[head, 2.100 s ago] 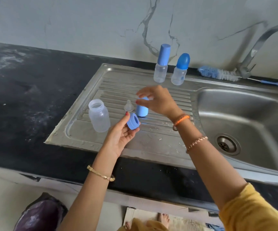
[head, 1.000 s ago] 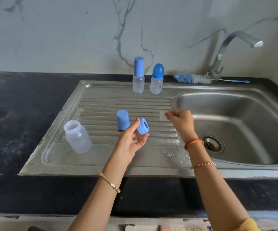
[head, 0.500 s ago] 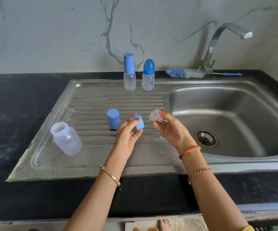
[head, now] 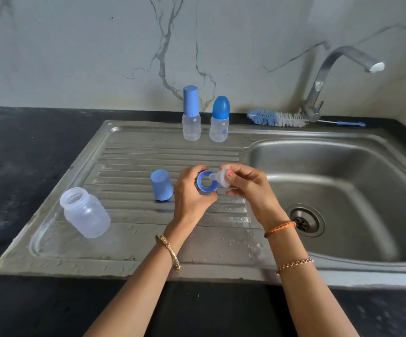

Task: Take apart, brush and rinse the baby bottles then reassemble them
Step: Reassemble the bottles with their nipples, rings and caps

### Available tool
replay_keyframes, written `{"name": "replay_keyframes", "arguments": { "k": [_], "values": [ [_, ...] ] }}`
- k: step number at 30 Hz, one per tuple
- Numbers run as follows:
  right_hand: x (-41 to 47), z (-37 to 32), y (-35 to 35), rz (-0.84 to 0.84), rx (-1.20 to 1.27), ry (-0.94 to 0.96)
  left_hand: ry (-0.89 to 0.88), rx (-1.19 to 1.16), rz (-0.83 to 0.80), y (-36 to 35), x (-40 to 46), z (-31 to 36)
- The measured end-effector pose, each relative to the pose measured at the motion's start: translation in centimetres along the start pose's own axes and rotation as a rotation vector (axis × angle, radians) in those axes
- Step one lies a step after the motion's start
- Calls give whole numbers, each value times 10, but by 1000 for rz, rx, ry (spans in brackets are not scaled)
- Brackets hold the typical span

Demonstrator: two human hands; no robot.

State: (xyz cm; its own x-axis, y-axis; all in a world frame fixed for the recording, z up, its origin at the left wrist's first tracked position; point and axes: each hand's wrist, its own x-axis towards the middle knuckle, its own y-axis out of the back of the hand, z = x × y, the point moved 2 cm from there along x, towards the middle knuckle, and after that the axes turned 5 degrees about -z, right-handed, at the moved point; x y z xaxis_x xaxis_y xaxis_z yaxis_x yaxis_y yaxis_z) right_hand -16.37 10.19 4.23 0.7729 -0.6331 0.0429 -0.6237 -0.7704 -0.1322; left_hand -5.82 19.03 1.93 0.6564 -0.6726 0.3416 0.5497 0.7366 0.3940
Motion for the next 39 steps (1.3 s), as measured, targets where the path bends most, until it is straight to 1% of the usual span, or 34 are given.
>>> {"name": "replay_keyframes", "arguments": {
  "k": [1, 4, 6, 9, 12, 13, 16, 17, 18, 20, 21, 22, 24, 26, 28, 29, 30, 32, 35, 39],
  "values": [
    [4, 1, 1, 22, -104, 43, -8, 14, 3, -2, 3, 0],
    [17, 7, 3, 157, -397, 156, -85, 27, 37, -8, 10, 3],
    [24, 9, 4, 242, -483, 160, -135, 29, 61, -11, 15, 5],
    [26, 10, 2, 338, -497, 186, -211, 49, 74, -16, 21, 6],
    [28, 11, 4, 380, -503, 199, -269, 41, 57, -21, 22, 8],
    [28, 12, 6, 374, -487, 169, -282, 33, 56, -22, 22, 9],
    [30, 18, 11, 266, -390, 75, -296, 24, 21, -24, 22, 7],
    [31, 20, 12, 260, -378, 66, -281, 22, -10, -24, 21, 7],
    [32, 22, 15, 276, -355, 60, -237, -29, -56, -25, 20, 6],
    [32, 24, 18, 307, -241, 46, -15, -261, -129, -25, 17, 7],
    [31, 24, 18, 298, -189, 40, 104, -375, -131, -26, 16, 7],
    [31, 24, 18, 274, -154, 41, 188, -430, -110, -26, 16, 8],
    [30, 21, 17, 210, -107, 37, 263, -416, -96, -28, 16, 4],
    [28, 17, 15, 142, -51, 19, 279, -412, -96, -28, 15, 8],
    [27, 15, 13, 104, -18, 11, 218, -340, -47, -26, 16, 9],
    [27, 16, 12, 110, -24, 8, 171, -288, -27, -25, 16, 9],
    [28, 17, 12, 132, -38, 7, 126, -237, -17, -25, 17, 11],
    [28, 22, 10, 195, -82, 6, 92, -166, 14, -25, 17, 11],
    [30, 28, 10, 271, -167, 14, 84, -96, 71, -26, 15, 15],
    [31, 32, 8, 359, -212, 5, 92, -46, 117, -30, 15, 12]
  ]
}}
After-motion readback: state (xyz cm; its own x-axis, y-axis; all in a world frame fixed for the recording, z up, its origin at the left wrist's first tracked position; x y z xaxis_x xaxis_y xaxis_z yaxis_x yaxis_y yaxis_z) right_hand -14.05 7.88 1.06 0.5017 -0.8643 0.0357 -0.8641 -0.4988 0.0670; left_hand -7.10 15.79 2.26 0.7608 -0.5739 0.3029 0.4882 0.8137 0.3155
